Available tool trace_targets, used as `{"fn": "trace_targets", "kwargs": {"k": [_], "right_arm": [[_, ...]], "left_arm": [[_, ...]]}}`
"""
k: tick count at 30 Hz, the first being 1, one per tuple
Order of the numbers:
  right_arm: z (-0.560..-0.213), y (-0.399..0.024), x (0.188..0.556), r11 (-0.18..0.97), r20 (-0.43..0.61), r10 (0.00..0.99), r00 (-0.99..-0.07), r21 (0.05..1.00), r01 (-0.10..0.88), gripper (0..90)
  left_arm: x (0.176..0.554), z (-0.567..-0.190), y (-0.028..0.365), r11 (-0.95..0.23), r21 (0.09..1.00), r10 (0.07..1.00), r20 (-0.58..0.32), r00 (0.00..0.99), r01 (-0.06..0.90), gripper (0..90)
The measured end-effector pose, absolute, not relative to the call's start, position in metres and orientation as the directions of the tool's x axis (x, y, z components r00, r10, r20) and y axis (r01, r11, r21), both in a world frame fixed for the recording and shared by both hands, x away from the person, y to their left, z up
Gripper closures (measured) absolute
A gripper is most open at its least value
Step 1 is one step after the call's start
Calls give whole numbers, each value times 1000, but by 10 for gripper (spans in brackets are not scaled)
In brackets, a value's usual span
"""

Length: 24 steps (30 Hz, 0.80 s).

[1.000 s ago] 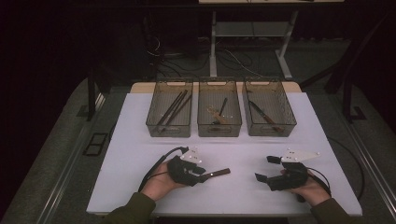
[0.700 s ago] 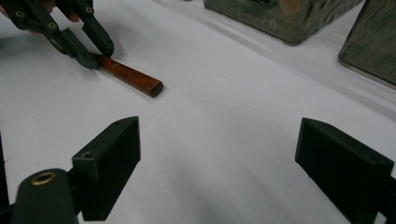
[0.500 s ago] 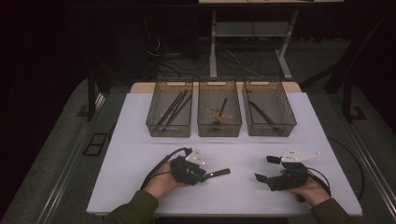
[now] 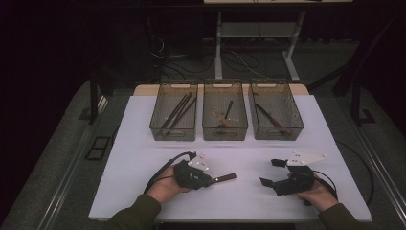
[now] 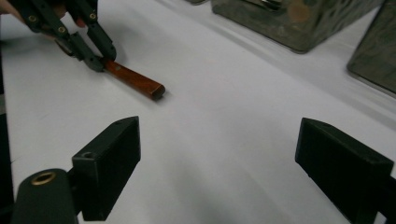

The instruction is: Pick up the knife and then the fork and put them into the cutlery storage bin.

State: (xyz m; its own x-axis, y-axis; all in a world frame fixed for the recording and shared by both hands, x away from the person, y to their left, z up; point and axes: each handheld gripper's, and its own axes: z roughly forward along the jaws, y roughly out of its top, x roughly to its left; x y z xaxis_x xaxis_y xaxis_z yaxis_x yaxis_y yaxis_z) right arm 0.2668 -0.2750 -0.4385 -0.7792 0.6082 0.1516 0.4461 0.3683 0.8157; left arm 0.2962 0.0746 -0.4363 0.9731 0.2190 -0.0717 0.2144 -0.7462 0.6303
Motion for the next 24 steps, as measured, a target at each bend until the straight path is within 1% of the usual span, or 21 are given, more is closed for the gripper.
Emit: {"fn": "trace_targets", "kwargs": {"k": [4, 5, 7, 11, 13, 18, 20, 24], "right_arm": [[-433, -268, 267, 413, 142, 564, -813, 804, 427, 141], [-432, -265, 267, 418, 139, 555, -820, 806, 419, 141], [-429, -259, 268, 435, 129, 525, -841, 808, 396, 141], [-423, -245, 270, 473, 116, 465, -878, 805, 357, 140], [-417, -238, 273, 489, 115, 428, -897, 805, 336, 140], [-409, -219, 280, 541, 125, 349, -929, 782, 308, 142], [-409, -211, 282, 565, 139, 315, -939, 768, 303, 152], [-412, -198, 287, 615, 124, 267, -956, 742, 268, 230]], "left_arm": [[295, -430, 76, -730, 646, 215, -94, 972, 224, 771], [296, -428, 77, -742, 639, 198, -84, 977, 205, 772], [294, -425, 76, -727, 653, 200, -96, 975, 213, 772], [292, -417, 72, -738, 652, 159, -80, 984, 173, 772], [288, -415, 67, -731, 661, 154, -85, 984, 171, 772], [289, -408, 57, -755, 648, 95, -41, 995, 99, 772], [289, -407, 51, -745, 659, 94, -55, 994, 106, 772], [290, -403, 44, -754, 652, 59, -56, 997, 81, 772]]}}
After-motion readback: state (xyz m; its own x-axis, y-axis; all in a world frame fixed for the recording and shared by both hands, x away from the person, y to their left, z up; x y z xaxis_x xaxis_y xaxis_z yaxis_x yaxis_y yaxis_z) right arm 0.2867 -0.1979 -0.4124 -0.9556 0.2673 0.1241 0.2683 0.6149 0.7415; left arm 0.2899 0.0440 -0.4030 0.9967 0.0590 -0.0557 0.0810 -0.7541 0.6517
